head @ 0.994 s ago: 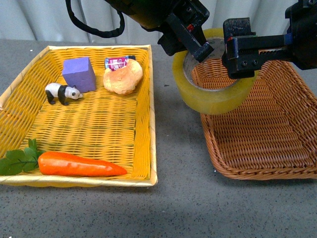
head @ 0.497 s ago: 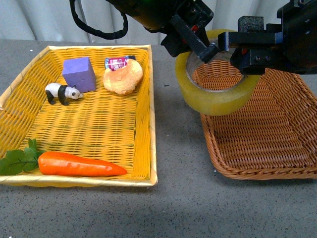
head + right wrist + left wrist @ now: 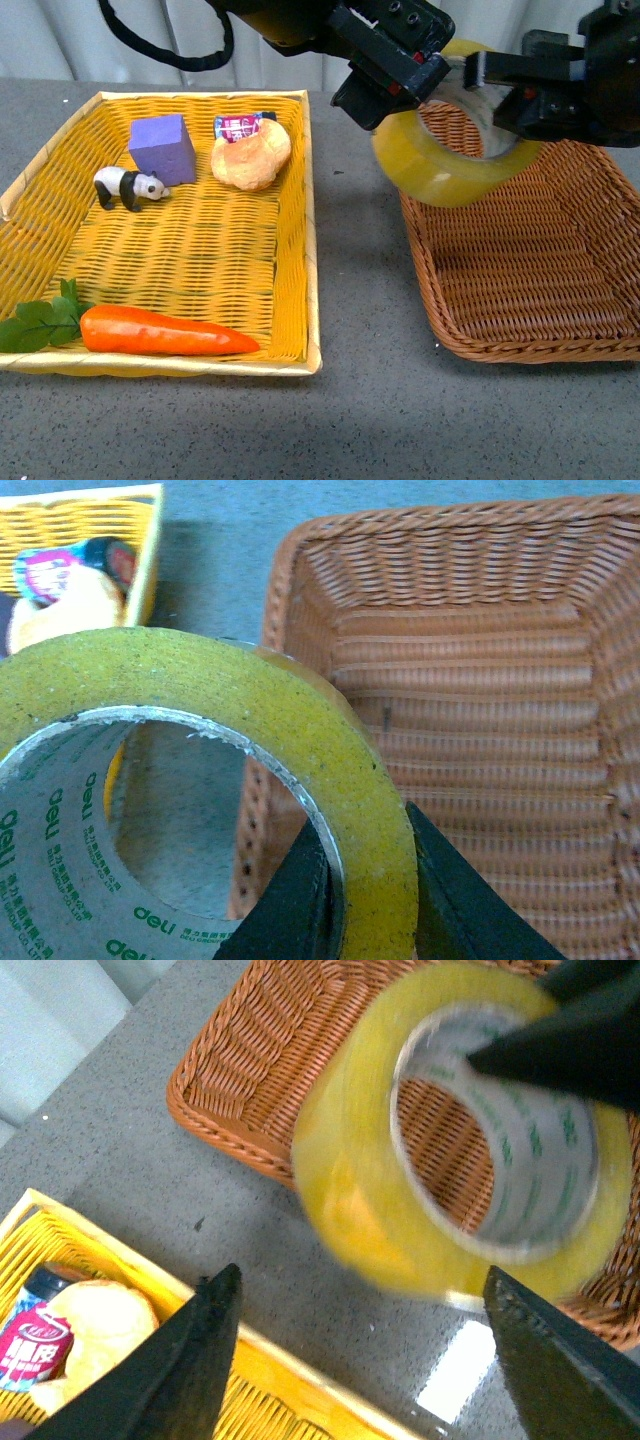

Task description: Move tape to another basket

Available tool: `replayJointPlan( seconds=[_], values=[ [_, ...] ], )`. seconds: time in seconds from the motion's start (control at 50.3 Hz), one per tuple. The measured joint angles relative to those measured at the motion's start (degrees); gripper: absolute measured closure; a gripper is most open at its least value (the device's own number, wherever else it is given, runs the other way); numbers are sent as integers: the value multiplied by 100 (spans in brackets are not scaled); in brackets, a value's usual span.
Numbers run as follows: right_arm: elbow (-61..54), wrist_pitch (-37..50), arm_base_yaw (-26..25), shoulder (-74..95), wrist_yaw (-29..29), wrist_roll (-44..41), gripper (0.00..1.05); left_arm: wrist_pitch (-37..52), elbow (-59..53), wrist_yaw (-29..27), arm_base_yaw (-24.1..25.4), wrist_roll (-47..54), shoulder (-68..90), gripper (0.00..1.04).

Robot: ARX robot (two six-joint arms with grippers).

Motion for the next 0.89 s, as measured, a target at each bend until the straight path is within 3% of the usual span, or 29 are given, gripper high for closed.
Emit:
replayJointPlan(
  seconds=[0.139,0.457,0.735,0.894],
  values=[
    [138,-74,-363,83,103,-181,89,254,-133,-245,157,107,-13,5],
    [420,-74,-892,1137,-160,-496,89,2848,-776,-1891,1073,-1272,-37,7],
    [726,-160,-933,1910,0,-710,89,4096,-1655,-2614,1777,-2420,-179,7],
    [682,94,-1008,1882,68,-748,62,4365,-1906,-2938,1875,-2583,-199,7]
  ],
)
